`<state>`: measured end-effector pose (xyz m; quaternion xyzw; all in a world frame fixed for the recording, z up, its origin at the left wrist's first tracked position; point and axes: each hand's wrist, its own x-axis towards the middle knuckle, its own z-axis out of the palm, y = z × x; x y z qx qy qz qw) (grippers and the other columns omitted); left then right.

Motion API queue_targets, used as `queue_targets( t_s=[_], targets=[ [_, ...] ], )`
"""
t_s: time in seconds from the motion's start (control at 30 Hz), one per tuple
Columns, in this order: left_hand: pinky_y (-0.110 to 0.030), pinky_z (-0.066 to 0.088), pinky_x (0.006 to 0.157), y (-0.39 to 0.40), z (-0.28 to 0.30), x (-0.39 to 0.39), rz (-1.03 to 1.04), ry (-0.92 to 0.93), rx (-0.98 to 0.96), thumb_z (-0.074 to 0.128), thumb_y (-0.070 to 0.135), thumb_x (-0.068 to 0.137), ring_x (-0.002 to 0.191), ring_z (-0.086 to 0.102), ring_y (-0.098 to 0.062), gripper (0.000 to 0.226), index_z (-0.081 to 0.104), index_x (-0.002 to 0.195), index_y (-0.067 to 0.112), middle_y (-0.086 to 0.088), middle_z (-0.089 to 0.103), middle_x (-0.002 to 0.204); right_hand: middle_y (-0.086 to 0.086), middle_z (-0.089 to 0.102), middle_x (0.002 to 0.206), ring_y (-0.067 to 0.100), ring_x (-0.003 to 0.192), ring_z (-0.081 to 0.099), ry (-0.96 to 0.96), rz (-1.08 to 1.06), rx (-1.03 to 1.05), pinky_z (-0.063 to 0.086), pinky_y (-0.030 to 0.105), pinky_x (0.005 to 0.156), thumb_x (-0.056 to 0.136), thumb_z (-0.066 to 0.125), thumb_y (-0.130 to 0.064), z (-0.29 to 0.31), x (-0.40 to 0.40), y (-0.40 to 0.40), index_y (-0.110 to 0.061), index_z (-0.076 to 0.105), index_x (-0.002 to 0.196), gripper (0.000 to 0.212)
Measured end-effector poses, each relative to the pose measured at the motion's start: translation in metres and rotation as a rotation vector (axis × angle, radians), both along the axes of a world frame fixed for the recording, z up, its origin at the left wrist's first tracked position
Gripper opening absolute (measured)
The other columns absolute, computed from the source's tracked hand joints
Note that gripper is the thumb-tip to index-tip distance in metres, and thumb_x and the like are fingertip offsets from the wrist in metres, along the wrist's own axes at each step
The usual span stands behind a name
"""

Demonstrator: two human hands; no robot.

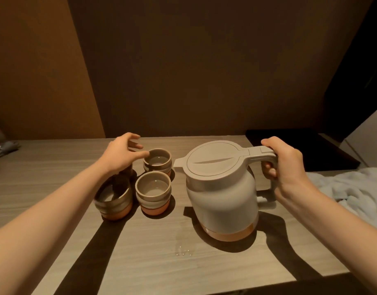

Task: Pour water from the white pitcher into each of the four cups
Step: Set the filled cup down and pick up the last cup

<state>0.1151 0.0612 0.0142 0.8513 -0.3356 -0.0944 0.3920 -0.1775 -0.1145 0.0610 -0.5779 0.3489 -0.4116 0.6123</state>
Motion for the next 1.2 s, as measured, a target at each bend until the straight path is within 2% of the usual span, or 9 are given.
queue_targets(
  t_s=[0.1, 0.17, 0.23, 0.37, 0.57, 0.73, 0.9, 1.1, 1.2],
  targets=[
    [-0.039, 0.054, 0.089, 0.024, 0.001, 0.003, 0.052, -0.101, -0.144, 0.073, 0.018, 0.083, 0.094, 0.065, -0.013, 0.039, 0.059, 0.120, 0.016, 0.001, 0.069, 0.097, -0.005, 0.041, 0.043, 0.006, 0.037, 0.033, -0.003, 0.019, 0.002, 0.026, 0.019, 0.038, 0.086, 0.058, -0.022, 0.001, 0.002, 0.006, -0.015, 0.049, 0.049, 0.040],
    [-0.036, 0.052, 0.087, 0.036, -0.003, 0.008, 0.127, -0.163, -0.179, 0.073, 0.018, 0.084, 0.099, 0.064, -0.016, 0.034, 0.062, 0.116, 0.017, 0.001, 0.068, 0.098, -0.005, 0.041, 0.043, 0.007, 0.037, 0.032, -0.004, 0.031, 0.004, 0.025, 0.020, 0.039, 0.086, 0.058, -0.022, 0.001, 0.004, 0.010, -0.016, 0.048, 0.047, 0.041],
    [-0.037, 0.048, 0.091, 0.043, -0.011, 0.017, 0.181, -0.156, -0.150, 0.075, 0.022, 0.082, 0.112, 0.058, -0.021, 0.044, 0.060, 0.123, 0.015, -0.003, 0.065, 0.115, -0.005, 0.041, 0.042, 0.007, 0.037, 0.032, -0.009, 0.040, 0.007, 0.025, 0.019, 0.038, 0.086, 0.059, -0.022, 0.001, 0.006, 0.014, -0.019, 0.049, 0.043, 0.044],
    [-0.053, 0.040, 0.104, 0.050, -0.030, 0.036, 0.243, 0.004, -0.010, 0.083, 0.036, 0.070, 0.133, 0.042, -0.032, 0.084, 0.042, 0.141, 0.019, -0.008, 0.049, 0.142, -0.006, 0.041, 0.042, 0.006, 0.038, 0.033, -0.010, 0.049, 0.003, 0.026, 0.019, 0.038, 0.086, 0.059, -0.022, 0.000, 0.011, 0.021, -0.020, 0.049, 0.040, 0.047],
    [-0.056, 0.041, 0.103, 0.048, -0.049, 0.049, 0.251, 0.136, 0.109, 0.088, 0.055, 0.049, 0.131, 0.041, -0.036, 0.121, 0.029, 0.148, 0.020, -0.012, 0.043, 0.145, -0.006, 0.041, 0.042, 0.006, 0.038, 0.034, 0.010, 0.067, -0.012, 0.028, 0.021, 0.042, 0.087, 0.058, -0.021, -0.001, 0.015, 0.025, -0.018, 0.048, 0.043, 0.045],
    [-0.050, 0.050, 0.093, 0.041, -0.049, 0.053, 0.250, 0.194, 0.142, 0.091, 0.042, 0.055, 0.115, 0.053, -0.033, 0.103, 0.039, 0.137, 0.010, -0.014, 0.053, 0.130, -0.005, 0.042, 0.042, 0.006, 0.039, 0.035, 0.042, 0.062, -0.027, 0.029, 0.024, 0.046, 0.088, 0.057, -0.023, -0.002, 0.016, 0.025, -0.015, 0.048, 0.048, 0.042],
    [-0.043, 0.053, 0.085, 0.036, -0.045, 0.053, 0.254, 0.183, 0.130, 0.091, 0.035, 0.058, 0.103, 0.055, -0.027, 0.093, 0.041, 0.132, 0.009, -0.012, 0.054, 0.122, -0.006, 0.043, 0.041, 0.005, 0.040, 0.037, 0.044, 0.040, -0.034, 0.030, 0.025, 0.049, 0.087, 0.058, -0.024, -0.003, 0.016, 0.024, -0.020, 0.049, 0.040, 0.049],
    [-0.046, 0.049, 0.096, 0.029, -0.031, 0.051, 0.243, 0.151, -0.031, 0.091, 0.029, 0.059, 0.120, 0.051, -0.031, 0.091, 0.042, 0.133, 0.011, -0.012, 0.054, 0.130, -0.006, 0.045, 0.042, 0.007, 0.041, 0.037, 0.022, 0.032, -0.029, 0.029, 0.025, 0.048, 0.087, 0.059, -0.024, -0.001, 0.013, 0.022, -0.020, 0.051, 0.037, 0.051],
    [-0.040, 0.047, 0.092, 0.025, -0.017, 0.047, 0.225, 0.148, -0.116, 0.090, 0.026, 0.063, 0.122, 0.049, -0.030, 0.089, 0.040, 0.135, 0.012, -0.011, 0.052, 0.132, -0.006, 0.043, 0.042, 0.007, 0.040, 0.036, 0.005, 0.033, -0.027, 0.028, 0.024, 0.046, 0.086, 0.059, -0.024, 0.001, 0.010, 0.022, -0.020, 0.051, 0.036, 0.051]
  ],
)
